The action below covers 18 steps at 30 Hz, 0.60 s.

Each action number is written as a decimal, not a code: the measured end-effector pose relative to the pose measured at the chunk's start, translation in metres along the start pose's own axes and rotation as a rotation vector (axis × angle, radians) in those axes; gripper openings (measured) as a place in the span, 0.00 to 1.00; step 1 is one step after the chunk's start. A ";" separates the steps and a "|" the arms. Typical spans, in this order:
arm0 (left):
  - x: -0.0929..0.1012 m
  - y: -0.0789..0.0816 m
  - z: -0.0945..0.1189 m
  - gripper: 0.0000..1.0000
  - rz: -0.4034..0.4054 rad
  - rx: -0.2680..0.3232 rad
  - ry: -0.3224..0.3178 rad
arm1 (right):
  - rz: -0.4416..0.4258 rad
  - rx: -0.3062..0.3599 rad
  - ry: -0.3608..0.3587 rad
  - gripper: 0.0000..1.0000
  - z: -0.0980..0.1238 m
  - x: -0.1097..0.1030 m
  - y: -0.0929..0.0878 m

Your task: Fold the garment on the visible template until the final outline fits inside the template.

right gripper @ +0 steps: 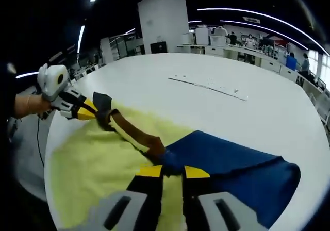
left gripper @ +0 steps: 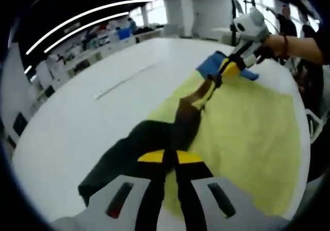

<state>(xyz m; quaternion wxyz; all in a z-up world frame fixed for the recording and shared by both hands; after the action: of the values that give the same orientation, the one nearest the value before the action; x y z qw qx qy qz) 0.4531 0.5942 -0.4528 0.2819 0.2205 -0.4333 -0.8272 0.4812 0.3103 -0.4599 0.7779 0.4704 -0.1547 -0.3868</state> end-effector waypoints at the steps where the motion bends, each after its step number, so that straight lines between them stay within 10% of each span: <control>1: 0.001 0.001 -0.001 0.10 0.002 0.006 -0.008 | -0.001 0.008 0.008 0.16 0.000 0.001 0.002; 9: 0.013 -0.005 -0.021 0.14 -0.015 -0.034 -0.095 | -0.019 -0.030 0.093 0.17 -0.014 -0.002 -0.007; 18: 0.000 0.008 -0.016 0.00 -0.053 -0.014 -0.016 | 0.036 -0.040 0.057 0.00 -0.010 0.000 -0.005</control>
<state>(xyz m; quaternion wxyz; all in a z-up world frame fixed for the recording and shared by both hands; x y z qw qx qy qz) 0.4651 0.5814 -0.4546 0.2580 0.2232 -0.4236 -0.8392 0.4844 0.3149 -0.4694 0.7983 0.4626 -0.1330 -0.3621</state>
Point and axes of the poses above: the point that each gripper's makers call its tool centre point, and the gripper's own axes: z roughly backward along the fingers, x roughly to its right, y roughly out of its top, the point moved 7 cm from there along z, roughly backward along the fingers, and after that the axes turned 7 degrees about x, right-handed, at the moved point
